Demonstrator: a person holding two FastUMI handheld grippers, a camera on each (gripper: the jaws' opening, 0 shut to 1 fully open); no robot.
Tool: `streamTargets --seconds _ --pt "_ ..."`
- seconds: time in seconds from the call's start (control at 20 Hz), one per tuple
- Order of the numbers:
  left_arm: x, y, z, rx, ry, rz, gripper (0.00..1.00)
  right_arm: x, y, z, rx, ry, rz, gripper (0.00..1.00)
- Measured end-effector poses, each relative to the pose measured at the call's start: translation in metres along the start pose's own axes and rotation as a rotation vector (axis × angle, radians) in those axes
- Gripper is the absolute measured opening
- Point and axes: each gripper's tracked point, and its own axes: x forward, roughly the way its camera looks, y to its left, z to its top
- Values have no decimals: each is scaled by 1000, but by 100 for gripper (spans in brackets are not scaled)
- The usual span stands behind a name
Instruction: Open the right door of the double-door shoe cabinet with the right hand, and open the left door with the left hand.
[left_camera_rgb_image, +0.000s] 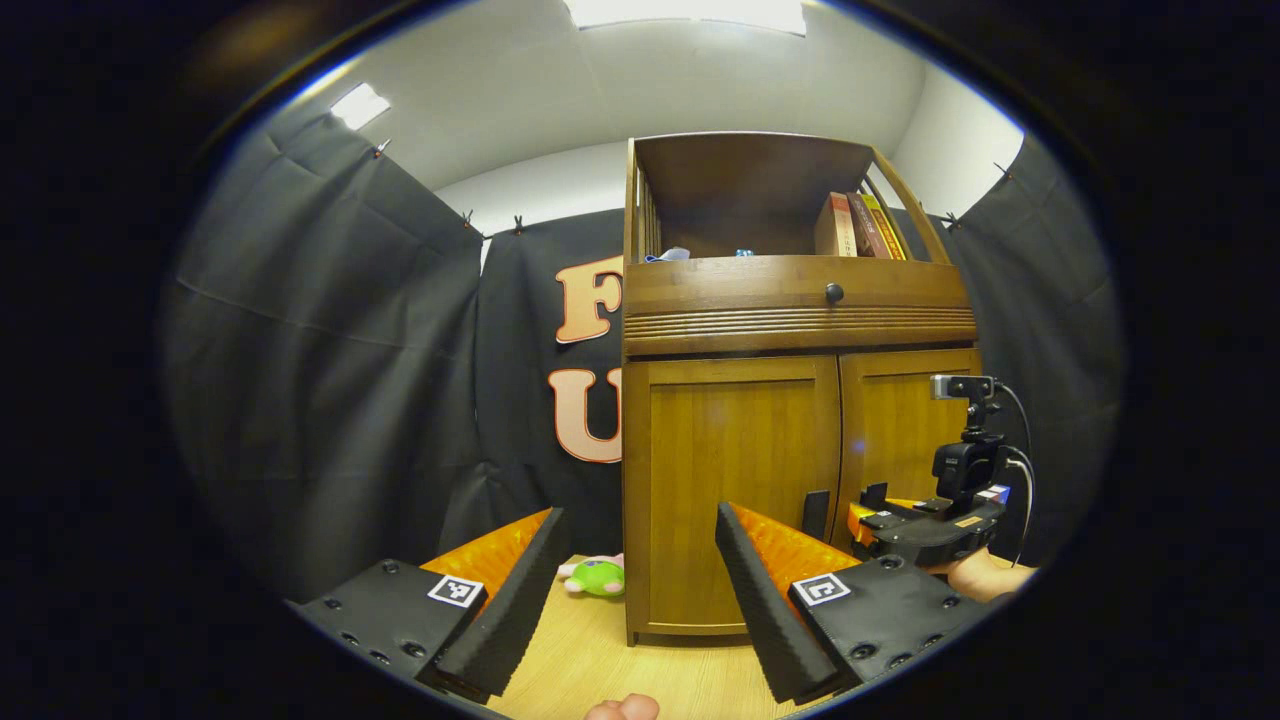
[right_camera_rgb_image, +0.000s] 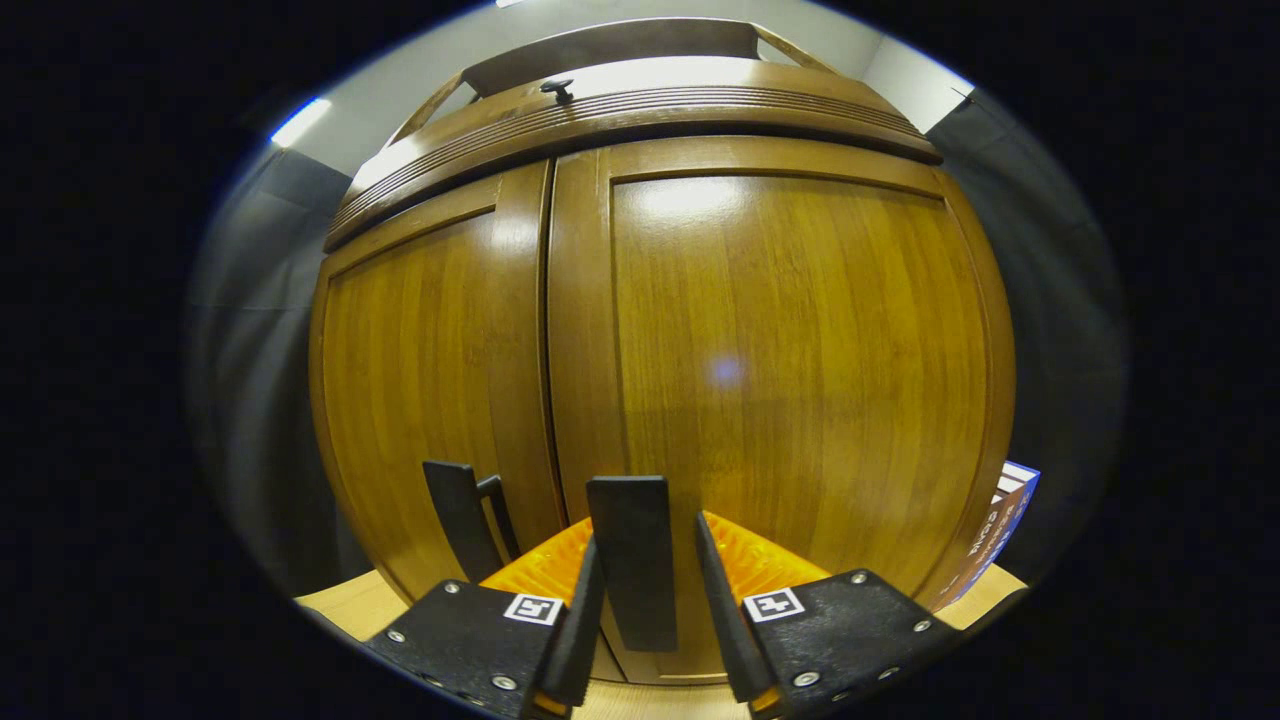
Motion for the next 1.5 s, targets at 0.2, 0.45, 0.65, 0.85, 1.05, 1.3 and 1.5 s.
streamTargets --seconds 0.2,0.45,0.65,0.85,1.05,1.3,1.5 --pt "-5 -6 1 -5 -7 -17 95 0 4 -2 -1 -6 17 30" --pt "-12 -7 0 9 4 -12 95 -1 6 -4 11 17 36 27" --pt "-21 -5 0 9 8 -6 97 -7 7 -2 13 18 46 25" --pt "-26 -5 3 9 8 -4 98 -29 6 -6 26 19 62 25" --pt "-29 -6 2 10 16 -8 95 -47 4 -7 30 11 77 25" --pt "-38 -18 1 6 23 -30 95 -71 -1 -9 43 11 88 25" --pt "-38 -26 4 9 19 -45 96 -90 -6 -7 36 11 91 25"
